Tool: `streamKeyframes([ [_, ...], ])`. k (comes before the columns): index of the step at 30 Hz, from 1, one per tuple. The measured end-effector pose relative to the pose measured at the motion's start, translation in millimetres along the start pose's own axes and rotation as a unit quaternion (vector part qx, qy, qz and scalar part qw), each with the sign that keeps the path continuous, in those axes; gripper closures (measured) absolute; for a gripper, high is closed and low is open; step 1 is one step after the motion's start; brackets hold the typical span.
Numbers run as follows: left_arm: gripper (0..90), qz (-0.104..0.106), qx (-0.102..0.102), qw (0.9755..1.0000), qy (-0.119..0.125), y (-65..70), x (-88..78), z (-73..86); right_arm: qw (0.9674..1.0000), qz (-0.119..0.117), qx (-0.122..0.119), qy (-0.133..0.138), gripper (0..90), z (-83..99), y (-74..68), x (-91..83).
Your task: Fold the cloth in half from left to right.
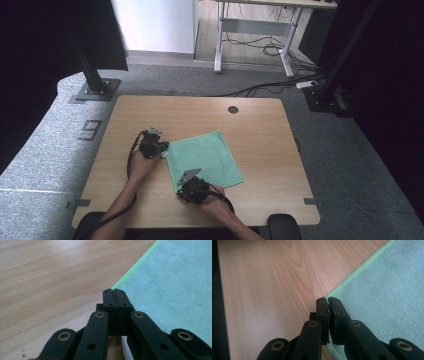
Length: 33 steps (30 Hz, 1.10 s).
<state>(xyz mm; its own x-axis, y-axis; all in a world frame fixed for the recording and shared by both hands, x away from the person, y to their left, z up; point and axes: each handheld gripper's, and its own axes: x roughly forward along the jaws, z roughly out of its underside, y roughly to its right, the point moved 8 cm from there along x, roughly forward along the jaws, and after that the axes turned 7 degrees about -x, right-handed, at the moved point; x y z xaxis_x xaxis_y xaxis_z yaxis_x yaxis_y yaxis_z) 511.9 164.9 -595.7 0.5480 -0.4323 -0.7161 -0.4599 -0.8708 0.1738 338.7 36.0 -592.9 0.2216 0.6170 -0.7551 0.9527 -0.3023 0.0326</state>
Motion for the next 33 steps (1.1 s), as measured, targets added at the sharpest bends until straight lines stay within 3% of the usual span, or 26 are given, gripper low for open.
streamKeyframes([
  [3, 88.6, 0.001, 0.000, 1.0000, 0.007, 2.4, -3.4, -4.3, 0.9999, 0.000, 0.005, 0.011, 85.7, -2.0, 0.7, -7.8],
  [9, 88.5, 0.026, -0.016, 0.9990, 0.033, 7.8, -13.5, -20.6, 0.9994, 0.011, 0.012, 0.030, 85.8, -2.1, 8.1, -28.7],
  [16, 88.3, 0.049, -0.021, 0.9972, 0.052, 23.5, -13.4, -40.9, 0.9983, 0.040, 0.024, 0.035, 85.8, 10.0, 22.8, -48.7],
  [24, 88.1, 0.054, 0.001, 0.9971, 0.054, 49.4, 3.5, -64.5, 0.9958, 0.071, 0.042, 0.039, 85.9, 29.1, 40.4, -69.6],
  [33, 87.8, 0.059, 0.020, 0.9973, 0.039, 66.6, 30.0, -74.1, 0.9922, 0.101, 0.060, 0.042, 86.0, 50.6, 60.3, -86.5],
])
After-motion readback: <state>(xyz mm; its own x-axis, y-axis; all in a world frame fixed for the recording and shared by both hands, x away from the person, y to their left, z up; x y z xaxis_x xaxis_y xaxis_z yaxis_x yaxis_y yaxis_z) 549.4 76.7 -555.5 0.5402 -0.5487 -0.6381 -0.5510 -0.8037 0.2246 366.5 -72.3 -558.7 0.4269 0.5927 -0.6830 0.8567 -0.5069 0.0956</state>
